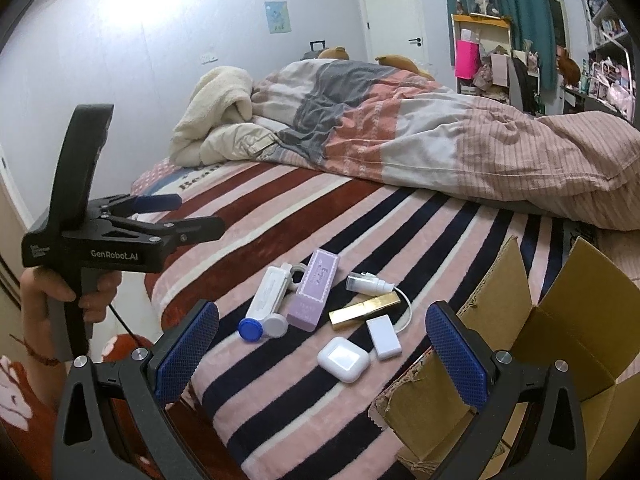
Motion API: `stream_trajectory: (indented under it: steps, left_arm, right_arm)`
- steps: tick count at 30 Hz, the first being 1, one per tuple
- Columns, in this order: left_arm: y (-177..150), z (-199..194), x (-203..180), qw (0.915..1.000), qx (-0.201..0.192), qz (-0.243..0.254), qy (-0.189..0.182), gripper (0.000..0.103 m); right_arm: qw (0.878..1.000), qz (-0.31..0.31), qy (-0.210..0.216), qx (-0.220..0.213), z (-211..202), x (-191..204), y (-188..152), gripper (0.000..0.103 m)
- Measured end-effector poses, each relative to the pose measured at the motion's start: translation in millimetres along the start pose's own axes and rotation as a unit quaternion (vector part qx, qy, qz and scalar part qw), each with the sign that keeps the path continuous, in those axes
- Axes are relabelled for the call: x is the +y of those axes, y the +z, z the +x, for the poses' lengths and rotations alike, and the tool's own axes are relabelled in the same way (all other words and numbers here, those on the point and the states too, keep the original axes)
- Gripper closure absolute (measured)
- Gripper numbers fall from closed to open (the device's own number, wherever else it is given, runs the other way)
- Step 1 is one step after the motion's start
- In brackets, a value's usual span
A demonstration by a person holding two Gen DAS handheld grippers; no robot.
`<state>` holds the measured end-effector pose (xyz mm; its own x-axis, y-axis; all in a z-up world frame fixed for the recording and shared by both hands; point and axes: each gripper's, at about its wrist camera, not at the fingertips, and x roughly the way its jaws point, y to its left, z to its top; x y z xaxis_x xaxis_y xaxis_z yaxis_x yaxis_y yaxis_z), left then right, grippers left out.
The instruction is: Organize rigid objects
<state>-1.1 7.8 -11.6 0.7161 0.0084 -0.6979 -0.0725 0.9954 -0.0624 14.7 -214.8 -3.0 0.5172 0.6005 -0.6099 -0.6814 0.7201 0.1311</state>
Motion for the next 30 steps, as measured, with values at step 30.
stream_trajectory:
  steps: [30]
  left_arm:
    - [-2.9,1.9,-2.2,1.0000,0.003,0.001,-0.002,0.001]
  right_arm:
    - [0.998,-0.024,-0.048,0.018,-2.2,1.9,6.7,0.000]
